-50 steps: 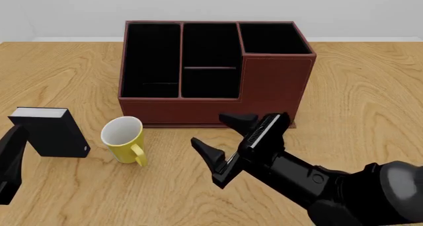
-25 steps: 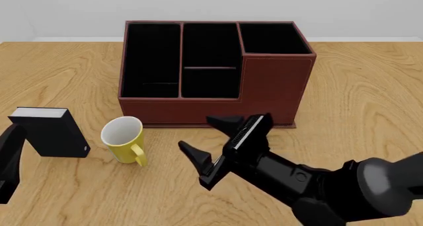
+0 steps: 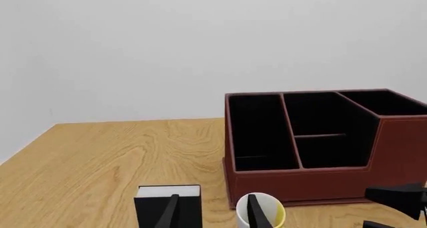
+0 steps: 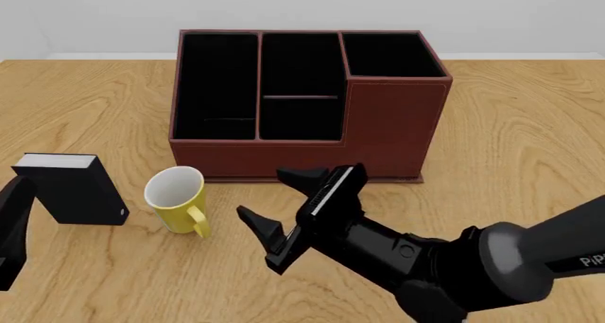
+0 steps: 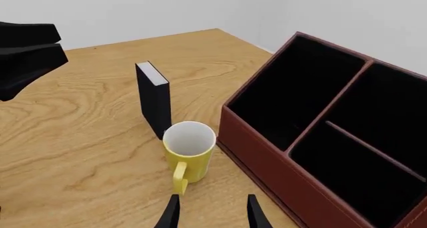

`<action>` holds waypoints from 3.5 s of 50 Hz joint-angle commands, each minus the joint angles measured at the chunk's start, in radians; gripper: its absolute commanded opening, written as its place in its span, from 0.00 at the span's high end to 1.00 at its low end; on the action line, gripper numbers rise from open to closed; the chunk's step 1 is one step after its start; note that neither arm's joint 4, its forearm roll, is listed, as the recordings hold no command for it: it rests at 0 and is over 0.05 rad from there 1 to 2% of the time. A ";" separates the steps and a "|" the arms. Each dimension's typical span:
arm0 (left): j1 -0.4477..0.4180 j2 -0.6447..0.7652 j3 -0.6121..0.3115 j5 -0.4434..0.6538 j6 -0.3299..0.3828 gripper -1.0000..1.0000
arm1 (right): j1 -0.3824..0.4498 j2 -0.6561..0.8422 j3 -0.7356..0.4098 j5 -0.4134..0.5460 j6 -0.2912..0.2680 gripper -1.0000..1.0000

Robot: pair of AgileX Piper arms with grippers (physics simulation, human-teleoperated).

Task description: Pick up the yellow and white mug and place it to the right of the caddy.

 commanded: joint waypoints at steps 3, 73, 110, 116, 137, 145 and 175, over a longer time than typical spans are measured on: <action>0.002 0.000 -0.005 0.001 -0.003 0.00 | 0.014 0.034 -0.038 0.011 0.002 0.00; 0.023 0.000 0.010 -0.011 -0.013 0.00 | 0.079 0.212 -0.221 0.059 0.033 0.00; 0.024 0.000 -0.005 0.003 0.007 0.00 | 0.083 0.282 -0.280 0.067 0.050 0.00; 0.019 0.000 -0.001 0.001 0.008 0.00 | 0.080 0.289 -0.286 0.069 0.052 0.00; 0.025 0.001 -0.012 0.005 0.010 0.00 | 0.081 0.313 -0.322 0.087 0.058 0.00; 0.022 0.001 -0.011 0.003 0.009 0.00 | 0.078 0.327 -0.331 0.087 0.058 0.00; 0.028 0.004 -0.003 -0.007 0.006 0.00 | 0.084 0.382 -0.390 0.109 0.068 0.00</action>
